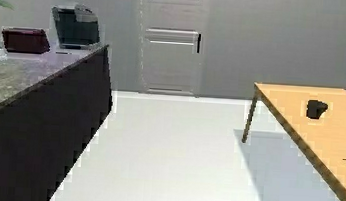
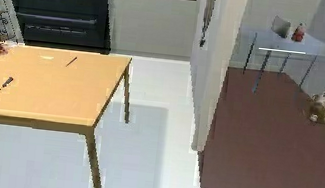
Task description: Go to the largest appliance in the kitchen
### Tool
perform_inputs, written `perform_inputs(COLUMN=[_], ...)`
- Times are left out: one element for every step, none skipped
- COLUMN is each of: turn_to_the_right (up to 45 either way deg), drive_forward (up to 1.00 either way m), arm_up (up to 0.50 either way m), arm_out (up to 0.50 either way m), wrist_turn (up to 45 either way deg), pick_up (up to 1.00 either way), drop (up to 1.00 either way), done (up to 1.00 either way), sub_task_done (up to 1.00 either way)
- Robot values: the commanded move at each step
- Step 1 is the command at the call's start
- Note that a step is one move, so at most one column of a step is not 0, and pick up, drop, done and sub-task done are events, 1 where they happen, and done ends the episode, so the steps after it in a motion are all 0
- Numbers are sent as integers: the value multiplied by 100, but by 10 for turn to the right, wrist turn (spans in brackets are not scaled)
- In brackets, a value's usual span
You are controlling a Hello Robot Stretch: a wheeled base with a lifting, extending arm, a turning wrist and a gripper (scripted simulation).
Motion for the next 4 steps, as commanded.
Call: perform_inputs(turn_to_the_right=[-450, -270, 0, 450], drive_forward=[0, 0, 30, 0], arm_up=[0, 0, 0, 0], arm_out=[0, 0, 0, 0], wrist_turn=[0, 0, 0, 0], pick_up=[0, 0, 0, 0], drop=[0, 0, 0, 0], done=[0, 0, 0, 0], sub_task_done=[0, 0, 0, 0])
